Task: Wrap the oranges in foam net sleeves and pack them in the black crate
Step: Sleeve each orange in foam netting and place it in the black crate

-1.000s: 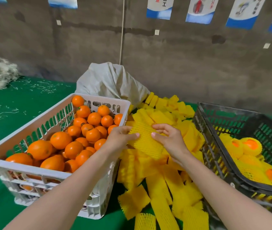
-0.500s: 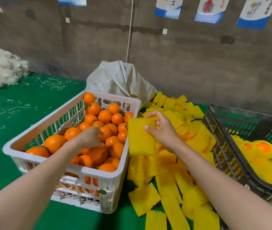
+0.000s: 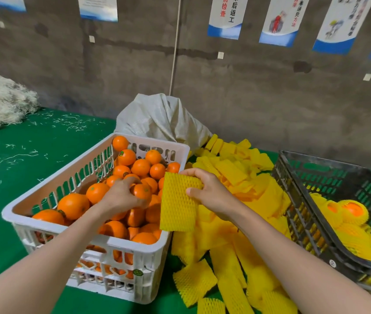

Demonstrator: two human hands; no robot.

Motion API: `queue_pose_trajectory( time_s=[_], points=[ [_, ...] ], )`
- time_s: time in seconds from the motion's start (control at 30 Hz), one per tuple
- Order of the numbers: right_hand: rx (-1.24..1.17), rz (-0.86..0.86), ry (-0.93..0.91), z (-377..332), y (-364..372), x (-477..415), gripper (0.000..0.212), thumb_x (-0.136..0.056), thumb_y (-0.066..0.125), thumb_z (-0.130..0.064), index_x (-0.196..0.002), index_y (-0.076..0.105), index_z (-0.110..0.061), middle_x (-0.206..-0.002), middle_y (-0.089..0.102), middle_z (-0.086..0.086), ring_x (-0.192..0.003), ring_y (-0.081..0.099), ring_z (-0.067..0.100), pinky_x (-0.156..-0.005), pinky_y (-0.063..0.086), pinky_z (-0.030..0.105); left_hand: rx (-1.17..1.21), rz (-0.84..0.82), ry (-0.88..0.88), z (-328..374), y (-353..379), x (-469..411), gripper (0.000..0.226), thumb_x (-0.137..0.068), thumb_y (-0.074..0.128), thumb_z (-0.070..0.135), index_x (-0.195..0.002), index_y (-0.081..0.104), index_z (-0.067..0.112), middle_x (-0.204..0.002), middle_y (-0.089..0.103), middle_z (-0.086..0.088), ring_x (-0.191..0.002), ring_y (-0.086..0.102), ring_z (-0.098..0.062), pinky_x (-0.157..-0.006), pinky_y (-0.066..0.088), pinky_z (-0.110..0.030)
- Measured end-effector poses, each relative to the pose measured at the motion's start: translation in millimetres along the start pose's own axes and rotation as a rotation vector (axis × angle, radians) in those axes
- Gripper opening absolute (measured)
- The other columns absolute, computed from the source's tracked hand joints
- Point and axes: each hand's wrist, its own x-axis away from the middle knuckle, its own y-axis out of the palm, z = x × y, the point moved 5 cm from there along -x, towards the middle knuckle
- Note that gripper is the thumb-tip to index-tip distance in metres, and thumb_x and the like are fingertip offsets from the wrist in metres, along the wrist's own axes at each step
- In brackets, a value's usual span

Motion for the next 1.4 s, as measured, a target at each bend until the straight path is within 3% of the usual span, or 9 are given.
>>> queue_pose_trajectory(
  time_s=[0.13,0.27,0.33,0.47,0.6,0.77,0.97,1.13,1.4],
  points=[
    [-0.255,0.029,-0.001,-2.3,-5.8,8.2,0.037,-0.087,0.051,0.009,-0.098,0.06,-0.026,-0.098,0.06,-0.004,-0.084,0.059,0.007,-0.063,0.049,0.016,0.896,-0.072,0.001,34.2,4.4,6.6,0.062,-0.064,0.079,0.009,-0.118,0.056,0.026,-0.117,0.062,-0.016,-0.095,0.068,-0.029,-0.067,0.057,-0.034],
    [-0.498,0.071,-0.011,-0.6,-7.4,14.9,0.039,-0.086,0.051,0.013,-0.098,0.063,-0.022,-0.098,0.063,0.0,-0.09,0.062,0.012,-0.08,0.052,0.028,1.158,-0.102,-0.02,81.0,30.9,19.2,0.059,-0.074,0.073,0.021,-0.129,0.051,0.025,-0.111,0.068,-0.013,-0.096,0.068,-0.027,-0.08,0.056,-0.044],
    [-0.476,0.149,-0.012,2.9,-11.4,20.4,0.032,-0.087,0.055,0.006,-0.094,0.063,-0.024,-0.096,0.063,0.001,-0.092,0.061,0.015,-0.083,0.051,0.032,1.249,-0.072,-0.083,96.7,46.9,23.5,0.043,-0.087,0.064,0.02,-0.128,0.052,0.017,-0.096,0.07,-0.014,-0.083,0.07,-0.026,-0.068,0.058,-0.04],
    [0.01,0.418,-0.075,6.4,-26.4,39.5,0.008,-0.082,0.07,-0.019,-0.084,0.063,-0.022,-0.102,0.054,0.003,-0.101,0.051,0.015,-0.089,0.041,0.023,1.181,0.05,-0.084,118.0,66.7,29.8,0.015,-0.091,0.06,0.023,-0.104,0.052,0.021,-0.066,0.066,0.0,-0.055,0.065,-0.005,-0.051,0.052,-0.021],
    [0.396,0.616,-0.272,-6.9,-38.1,63.7,0.017,-0.079,0.068,-0.029,-0.082,0.065,-0.013,-0.091,0.047,-0.005,-0.092,0.045,0.011,-0.085,0.035,0.024,1.249,0.05,-0.17,130.6,86.5,36.5,0.039,-0.089,0.063,0.021,-0.124,0.046,0.014,-0.096,0.061,-0.013,-0.075,0.062,-0.019,-0.06,0.053,-0.028],
    [0.203,0.484,-0.234,1.6,-48.9,73.6,0.007,-0.087,0.056,-0.022,-0.093,0.053,-0.019,-0.085,0.053,-0.015,-0.084,0.051,0.007,-0.077,0.038,0.014,1.544,-0.224,-0.209,150.9,102.8,41.4,0.042,-0.097,0.039,0.041,-0.097,0.06,0.005,-0.078,0.065,-0.016,-0.069,0.065,-0.023,-0.066,0.055,-0.032],
    [-0.173,0.284,-0.12,11.0,-61.5,72.7,0.038,-0.088,0.045,0.012,-0.085,0.06,-0.023,-0.073,0.059,-0.01,-0.06,0.051,0.001,-0.058,0.039,0.014,1.649,-0.21,-0.297,155.7,107.7,42.3,0.054,-0.099,0.042,0.034,-0.14,0.038,-0.001,-0.137,0.046,-0.031,-0.128,0.045,-0.043,-0.105,0.035,-0.055],
    [-0.381,0.138,-0.06,11.7,-55.8,68.1,0.042,-0.084,0.038,0.017,-0.083,0.065,-0.015,-0.075,0.069,-0.009,-0.073,0.062,0.002,-0.072,0.049,0.016,1.563,-0.216,-0.241,156.7,116.9,45.4,0.059,-0.097,0.039,0.045,-0.099,0.071,-0.004,-0.095,0.069,-0.026,-0.086,0.069,-0.033,-0.069,0.059,-0.042],
    [-0.302,0.021,-0.064,8.1,-49.6,70.6,0.042,-0.087,0.039,0.013,-0.081,0.065,-0.018,-0.07,0.068,-0.014,-0.07,0.061,-0.004,-0.067,0.047,0.012,1.523,-0.153,-0.149,151.2,123.4,40.4,0.087,-0.077,0.059,0.051,-0.142,0.033,0.0,-0.12,0.049,-0.04,-0.085,0.069,-0.027,-0.064,0.056,-0.034]
  ],
)
